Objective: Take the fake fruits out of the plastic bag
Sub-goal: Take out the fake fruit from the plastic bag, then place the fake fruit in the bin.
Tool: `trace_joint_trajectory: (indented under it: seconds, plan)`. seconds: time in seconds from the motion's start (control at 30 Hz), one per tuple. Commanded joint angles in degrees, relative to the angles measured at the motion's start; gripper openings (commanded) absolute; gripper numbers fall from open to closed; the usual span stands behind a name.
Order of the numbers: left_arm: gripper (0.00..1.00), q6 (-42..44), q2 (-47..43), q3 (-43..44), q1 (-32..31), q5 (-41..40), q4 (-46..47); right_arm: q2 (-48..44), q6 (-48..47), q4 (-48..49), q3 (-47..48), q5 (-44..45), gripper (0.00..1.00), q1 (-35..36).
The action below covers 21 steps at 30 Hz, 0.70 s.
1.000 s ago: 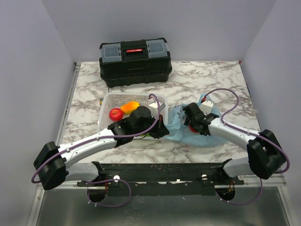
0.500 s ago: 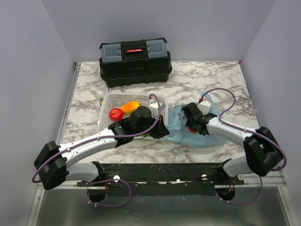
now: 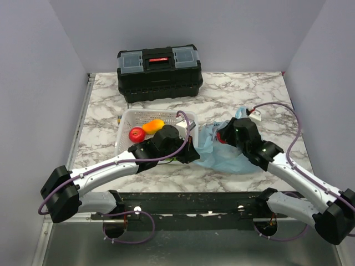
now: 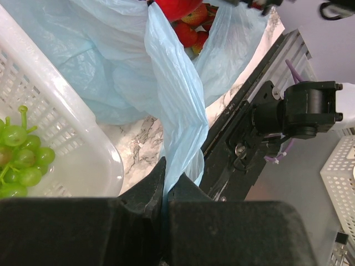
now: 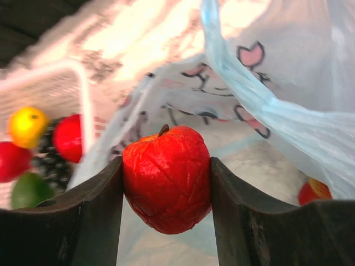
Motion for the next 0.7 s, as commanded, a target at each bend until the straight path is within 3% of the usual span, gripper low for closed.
trace_joint_trajectory:
  seconds: [0.0,0.3,0.67]
  plan:
    - [0.0,0.06,0.21,0.2,-0.05,1.4,0.7,-4.98,-1.56,6.71,-0.96,-5.61,0.01,-0.31]
    - [0.0,-0.02,-1.05,-0.69,-0.08,1.14,0.57,0.0,-3.4,11.32,5.22,-11.69,0.01,-0.32]
    - [0.0,-0.02,-1.84,-1.15,-0.06,0.96,0.43,10.26,-2.84,19.62,12.29,-26.88,0.01,-0.34]
